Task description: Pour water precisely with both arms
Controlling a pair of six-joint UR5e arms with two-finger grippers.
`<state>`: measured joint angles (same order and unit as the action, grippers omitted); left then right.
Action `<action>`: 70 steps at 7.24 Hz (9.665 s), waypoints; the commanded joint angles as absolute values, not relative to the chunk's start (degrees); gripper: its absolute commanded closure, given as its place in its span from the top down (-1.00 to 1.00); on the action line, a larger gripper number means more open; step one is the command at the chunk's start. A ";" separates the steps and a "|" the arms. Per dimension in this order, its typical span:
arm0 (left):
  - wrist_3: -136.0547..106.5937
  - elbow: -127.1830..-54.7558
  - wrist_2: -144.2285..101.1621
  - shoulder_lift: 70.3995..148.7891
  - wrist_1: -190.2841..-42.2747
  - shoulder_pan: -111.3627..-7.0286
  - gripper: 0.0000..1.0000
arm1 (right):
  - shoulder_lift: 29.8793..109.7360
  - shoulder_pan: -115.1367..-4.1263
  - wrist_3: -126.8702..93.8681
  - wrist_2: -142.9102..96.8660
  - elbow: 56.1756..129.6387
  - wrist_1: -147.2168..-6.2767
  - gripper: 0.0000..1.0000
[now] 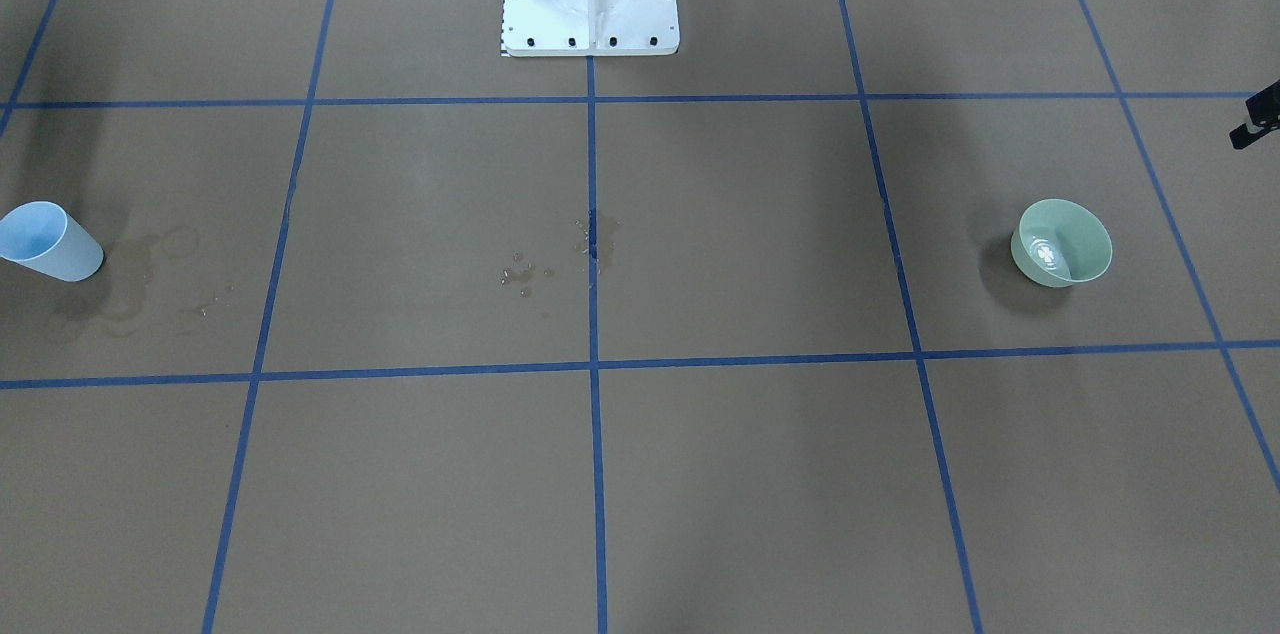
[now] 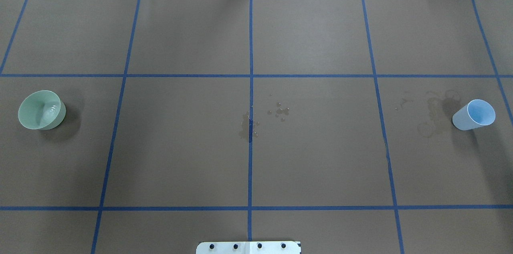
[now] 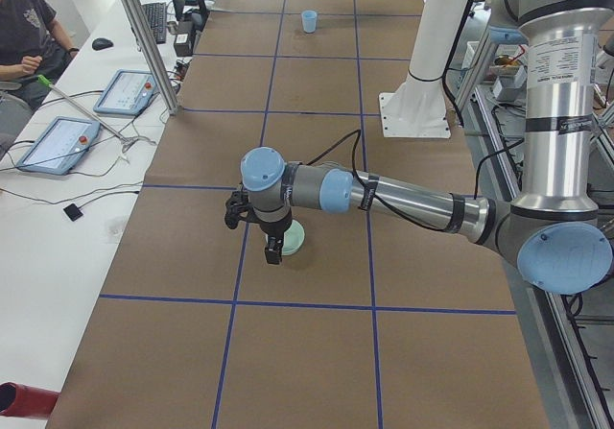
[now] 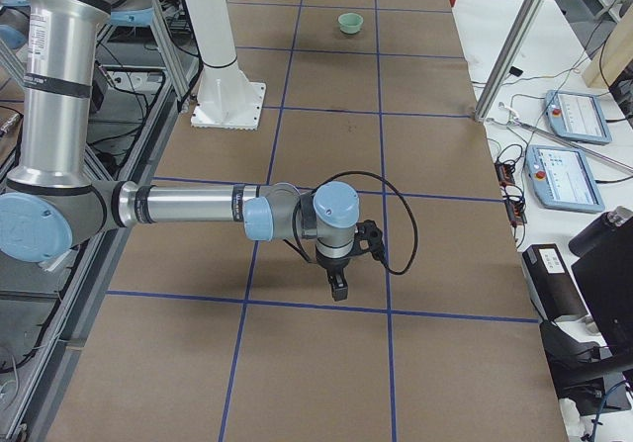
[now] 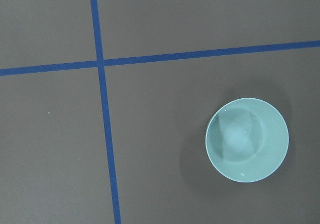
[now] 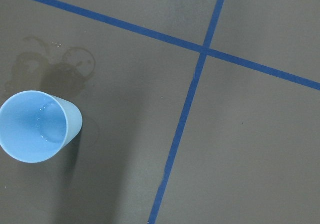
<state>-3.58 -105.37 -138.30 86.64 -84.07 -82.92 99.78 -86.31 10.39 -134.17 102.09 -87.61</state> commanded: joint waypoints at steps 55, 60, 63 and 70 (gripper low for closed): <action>-77.78 -85.25 -125.95 132.54 -114.35 -39.11 0.78 | 106.79 -67.08 -20.29 -126.49 82.97 -3.52 0.98; -71.85 -92.68 -126.91 122.13 -109.87 -44.64 0.78 | 104.50 -62.94 -21.87 -124.45 79.72 -3.08 0.98; -65.33 -96.59 -132.62 114.19 -109.95 -50.87 0.78 | 102.75 -60.04 -24.17 -122.79 79.54 -2.46 0.98; -65.04 -97.65 -132.71 113.29 -109.86 -51.06 0.78 | 99.58 -58.01 -24.96 -121.90 77.08 -2.20 -0.99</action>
<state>-65.02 -97.56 -132.68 113.36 -109.87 -51.06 99.70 -58.06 -24.98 -121.81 77.09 -2.29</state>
